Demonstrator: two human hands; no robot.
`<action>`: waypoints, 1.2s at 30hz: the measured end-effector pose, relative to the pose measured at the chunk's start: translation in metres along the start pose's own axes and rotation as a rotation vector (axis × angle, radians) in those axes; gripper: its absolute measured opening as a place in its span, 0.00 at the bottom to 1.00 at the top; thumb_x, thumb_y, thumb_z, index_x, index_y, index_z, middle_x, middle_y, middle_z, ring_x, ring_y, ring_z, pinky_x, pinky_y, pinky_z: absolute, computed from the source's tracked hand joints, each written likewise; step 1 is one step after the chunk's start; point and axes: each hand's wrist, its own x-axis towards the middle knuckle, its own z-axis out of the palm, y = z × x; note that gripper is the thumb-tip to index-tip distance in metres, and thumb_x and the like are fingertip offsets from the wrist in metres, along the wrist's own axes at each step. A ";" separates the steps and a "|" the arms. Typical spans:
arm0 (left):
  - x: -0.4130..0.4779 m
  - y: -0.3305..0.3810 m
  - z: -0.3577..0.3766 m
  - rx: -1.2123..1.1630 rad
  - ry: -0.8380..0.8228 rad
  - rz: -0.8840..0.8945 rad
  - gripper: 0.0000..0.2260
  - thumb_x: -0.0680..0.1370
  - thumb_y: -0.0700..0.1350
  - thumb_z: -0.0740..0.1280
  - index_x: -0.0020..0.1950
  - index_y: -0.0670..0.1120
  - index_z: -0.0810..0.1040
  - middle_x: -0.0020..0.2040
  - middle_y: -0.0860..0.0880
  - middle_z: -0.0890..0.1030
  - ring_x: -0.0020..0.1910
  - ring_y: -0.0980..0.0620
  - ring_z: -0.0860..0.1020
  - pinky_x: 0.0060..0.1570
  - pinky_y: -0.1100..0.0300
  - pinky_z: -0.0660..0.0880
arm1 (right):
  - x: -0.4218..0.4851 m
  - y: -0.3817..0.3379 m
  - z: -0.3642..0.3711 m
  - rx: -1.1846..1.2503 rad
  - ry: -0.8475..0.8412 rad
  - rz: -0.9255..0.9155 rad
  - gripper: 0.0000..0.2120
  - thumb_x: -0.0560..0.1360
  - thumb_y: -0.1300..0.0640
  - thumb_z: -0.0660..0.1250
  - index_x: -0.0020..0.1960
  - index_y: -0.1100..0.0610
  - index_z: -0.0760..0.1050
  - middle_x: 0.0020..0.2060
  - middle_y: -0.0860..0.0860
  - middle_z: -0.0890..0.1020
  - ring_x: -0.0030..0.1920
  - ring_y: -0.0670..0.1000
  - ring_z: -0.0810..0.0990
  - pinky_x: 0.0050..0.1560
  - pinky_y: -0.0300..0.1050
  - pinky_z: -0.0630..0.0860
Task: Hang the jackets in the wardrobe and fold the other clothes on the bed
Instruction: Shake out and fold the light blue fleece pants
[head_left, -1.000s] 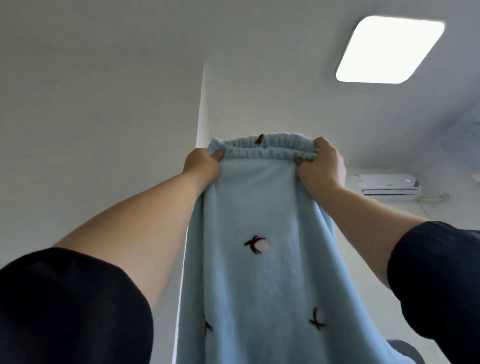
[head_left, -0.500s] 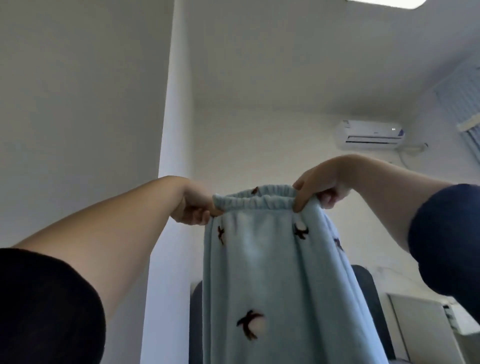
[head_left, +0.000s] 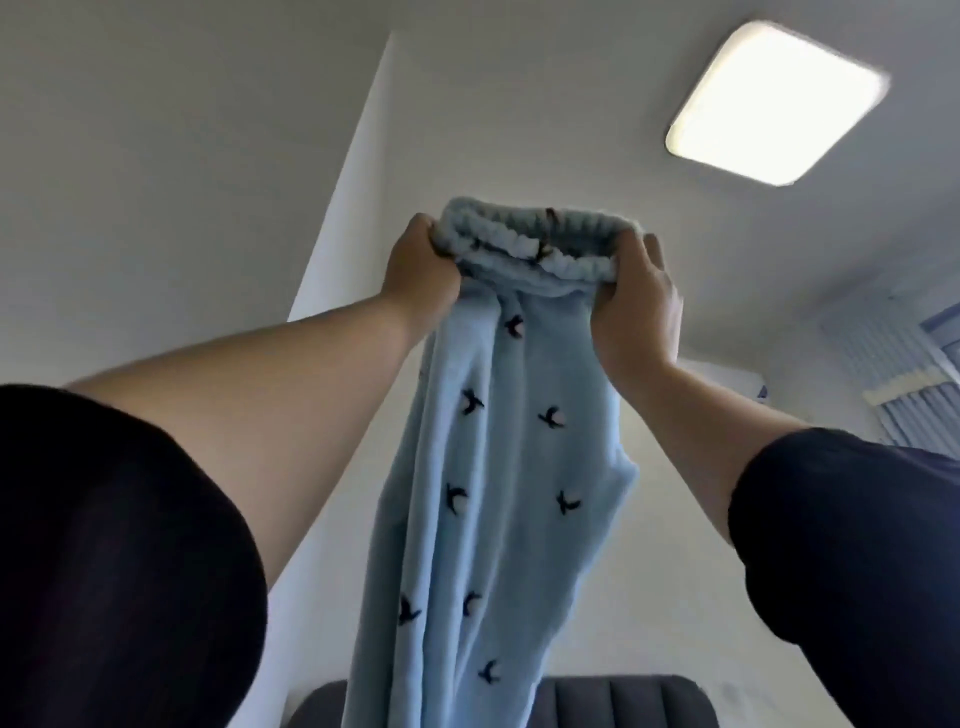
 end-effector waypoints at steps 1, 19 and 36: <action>-0.005 -0.004 0.001 0.016 -0.013 -0.005 0.06 0.77 0.35 0.58 0.52 0.36 0.71 0.45 0.44 0.76 0.43 0.51 0.74 0.37 0.65 0.70 | -0.005 0.004 -0.001 -0.045 -0.035 -0.032 0.17 0.71 0.69 0.57 0.58 0.60 0.71 0.53 0.56 0.75 0.40 0.61 0.76 0.36 0.48 0.68; -0.447 -0.127 -0.032 0.230 -0.626 -0.918 0.14 0.78 0.39 0.60 0.64 0.42 0.73 0.59 0.43 0.77 0.58 0.44 0.75 0.60 0.48 0.73 | -0.394 -0.008 -0.138 -0.052 -1.338 0.552 0.14 0.67 0.66 0.61 0.42 0.47 0.71 0.40 0.46 0.78 0.41 0.54 0.74 0.33 0.40 0.65; -0.764 -0.003 -0.162 -0.013 -1.119 -1.255 0.15 0.69 0.36 0.76 0.48 0.51 0.77 0.43 0.58 0.79 0.49 0.55 0.76 0.40 0.75 0.71 | -0.603 -0.111 -0.435 0.135 -1.706 0.576 0.32 0.70 0.64 0.65 0.71 0.45 0.67 0.56 0.49 0.79 0.50 0.56 0.77 0.43 0.45 0.72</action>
